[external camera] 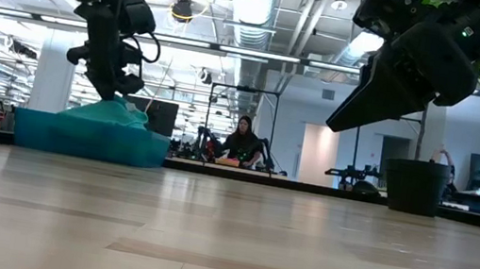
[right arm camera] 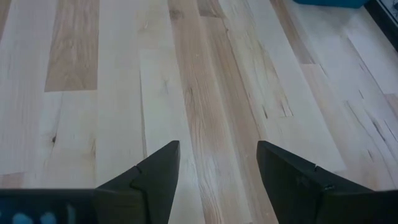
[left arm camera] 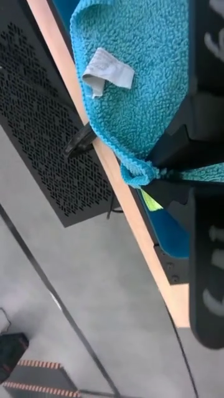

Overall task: Fold microfiber towels
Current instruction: Put the blue towel into the blue bin, then return to Home Position

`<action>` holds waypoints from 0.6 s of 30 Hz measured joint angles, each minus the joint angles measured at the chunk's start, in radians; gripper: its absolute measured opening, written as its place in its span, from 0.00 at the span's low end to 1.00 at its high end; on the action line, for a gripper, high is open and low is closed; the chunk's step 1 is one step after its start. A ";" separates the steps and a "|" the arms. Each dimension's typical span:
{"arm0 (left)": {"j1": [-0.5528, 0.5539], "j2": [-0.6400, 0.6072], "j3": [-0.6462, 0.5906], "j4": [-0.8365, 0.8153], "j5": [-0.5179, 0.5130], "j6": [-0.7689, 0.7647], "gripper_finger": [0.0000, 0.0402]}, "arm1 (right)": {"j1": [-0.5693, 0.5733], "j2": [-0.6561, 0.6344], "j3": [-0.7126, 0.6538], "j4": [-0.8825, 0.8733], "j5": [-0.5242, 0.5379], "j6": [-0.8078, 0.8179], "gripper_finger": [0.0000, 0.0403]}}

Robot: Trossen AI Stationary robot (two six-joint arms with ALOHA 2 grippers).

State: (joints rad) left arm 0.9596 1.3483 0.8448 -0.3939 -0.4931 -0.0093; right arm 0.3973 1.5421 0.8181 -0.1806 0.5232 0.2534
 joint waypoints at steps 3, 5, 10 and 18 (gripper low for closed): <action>0.000 0.000 0.000 0.002 0.013 -0.019 0.07 | 0.000 0.000 0.000 0.000 0.000 0.000 0.59; 0.000 0.000 0.000 0.003 0.012 -0.006 0.10 | 0.000 0.000 0.000 -0.001 -0.005 0.000 0.59; 0.000 0.000 0.000 0.002 0.010 -0.003 0.22 | 0.000 0.000 0.000 -0.001 -0.044 0.000 0.59; 0.002 0.000 0.039 -0.051 -0.038 0.055 0.38 | 0.000 0.000 0.000 -0.003 -0.050 0.000 0.59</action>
State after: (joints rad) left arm 0.9619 1.3483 0.8837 -0.4450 -0.5308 0.0456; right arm 0.3974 1.5421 0.8181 -0.1833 0.4730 0.2537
